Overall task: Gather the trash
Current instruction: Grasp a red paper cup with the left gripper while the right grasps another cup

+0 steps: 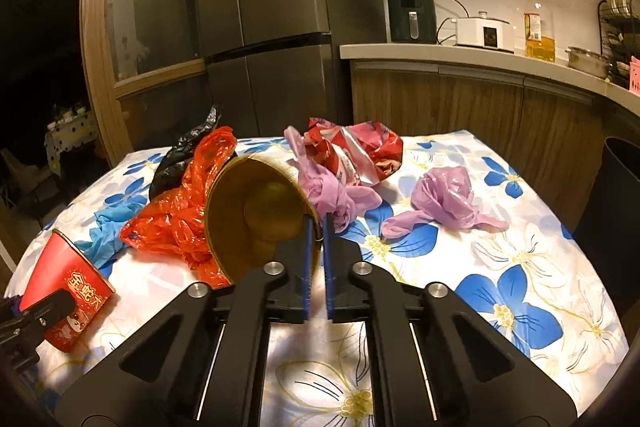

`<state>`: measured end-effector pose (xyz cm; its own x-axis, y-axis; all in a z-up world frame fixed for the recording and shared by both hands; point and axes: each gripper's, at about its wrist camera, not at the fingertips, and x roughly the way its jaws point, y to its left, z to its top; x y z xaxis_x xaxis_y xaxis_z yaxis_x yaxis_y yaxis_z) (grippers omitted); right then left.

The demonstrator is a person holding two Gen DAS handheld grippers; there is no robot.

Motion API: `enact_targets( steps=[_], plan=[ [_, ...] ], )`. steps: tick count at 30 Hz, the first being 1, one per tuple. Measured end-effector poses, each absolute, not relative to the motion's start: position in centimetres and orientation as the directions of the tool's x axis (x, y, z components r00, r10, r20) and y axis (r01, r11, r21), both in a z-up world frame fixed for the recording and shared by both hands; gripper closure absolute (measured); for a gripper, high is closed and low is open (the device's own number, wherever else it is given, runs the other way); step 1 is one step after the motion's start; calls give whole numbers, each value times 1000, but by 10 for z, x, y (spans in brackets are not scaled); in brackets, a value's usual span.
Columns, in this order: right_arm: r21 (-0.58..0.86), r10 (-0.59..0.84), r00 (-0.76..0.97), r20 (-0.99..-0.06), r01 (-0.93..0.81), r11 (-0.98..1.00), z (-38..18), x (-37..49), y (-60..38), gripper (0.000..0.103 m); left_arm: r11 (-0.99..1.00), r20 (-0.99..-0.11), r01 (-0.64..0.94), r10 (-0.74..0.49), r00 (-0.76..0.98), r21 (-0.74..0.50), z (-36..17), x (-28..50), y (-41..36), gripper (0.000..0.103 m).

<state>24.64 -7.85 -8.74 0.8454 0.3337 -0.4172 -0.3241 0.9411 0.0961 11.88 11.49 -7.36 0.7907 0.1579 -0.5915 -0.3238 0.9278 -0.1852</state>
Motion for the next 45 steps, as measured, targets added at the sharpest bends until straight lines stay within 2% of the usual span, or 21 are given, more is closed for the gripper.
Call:
enact_targets(
  steps=[11, 26, 45],
  plan=[
    [124, 326, 875, -359, -302, 945, -67, 221, -110, 99, 950, -555, -269, 140, 820, -158, -55, 112, 88, 47],
    [156, 266, 921, -286, -229, 961, -41, 186, -185, 100, 984, -477, -124, 49, 877, -127, -21, 124, 16, 47],
    [186, -5, 977, -211, 45, 982, -9, 176, -337, 100, 971, -351, 223, -240, 905, -91, 24, 188, -147, 47]
  ],
)
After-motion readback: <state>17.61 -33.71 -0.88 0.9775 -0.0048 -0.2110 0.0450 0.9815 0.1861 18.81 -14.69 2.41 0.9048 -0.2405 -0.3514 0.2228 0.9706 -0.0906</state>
